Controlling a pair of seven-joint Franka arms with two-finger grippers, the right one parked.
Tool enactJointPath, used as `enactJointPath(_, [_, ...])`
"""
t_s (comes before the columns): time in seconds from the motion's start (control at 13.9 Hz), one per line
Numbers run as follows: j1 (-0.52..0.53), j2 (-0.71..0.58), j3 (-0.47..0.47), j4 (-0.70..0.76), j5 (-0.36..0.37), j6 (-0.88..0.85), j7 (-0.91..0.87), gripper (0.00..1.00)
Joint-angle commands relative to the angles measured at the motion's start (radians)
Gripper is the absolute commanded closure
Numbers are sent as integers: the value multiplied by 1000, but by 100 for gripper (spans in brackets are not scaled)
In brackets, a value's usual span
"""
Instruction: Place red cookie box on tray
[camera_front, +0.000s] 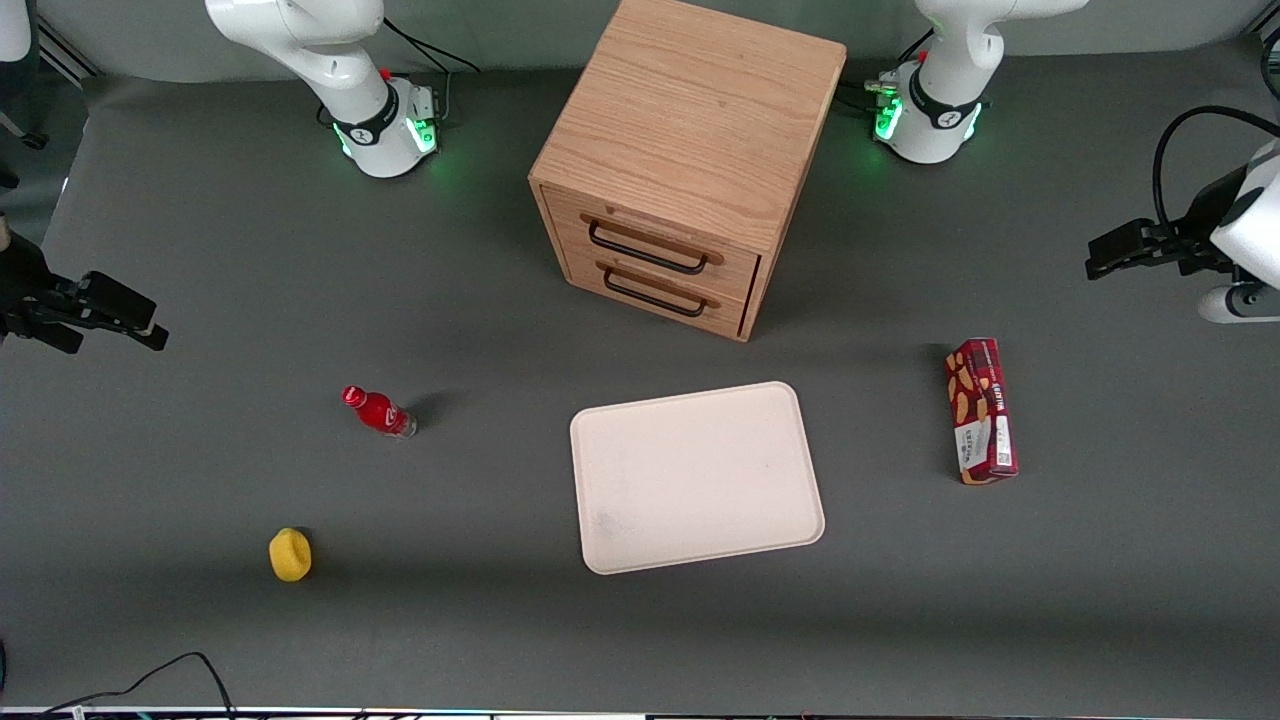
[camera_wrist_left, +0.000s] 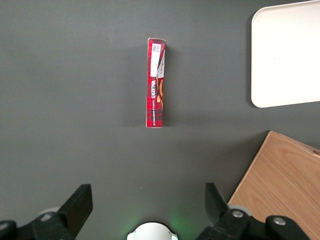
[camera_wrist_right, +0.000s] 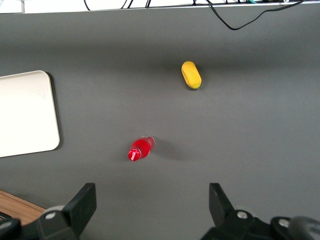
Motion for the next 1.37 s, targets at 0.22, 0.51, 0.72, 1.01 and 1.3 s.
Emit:
enactJointPath(0.22, [2,11,-1,5,-10,3,7,0])
enactJointPath(0.51, [2,37,-1,4,-10,25,18,0])
enactJointPath(0.72, [2,126,-1,-5,-14,104,21,0])
enactJointPath(1.01, [4,273,-1,-80,-13,331,21,0])
enactJointPath(1.3, [31,304,1,-353,7,696,21,0])
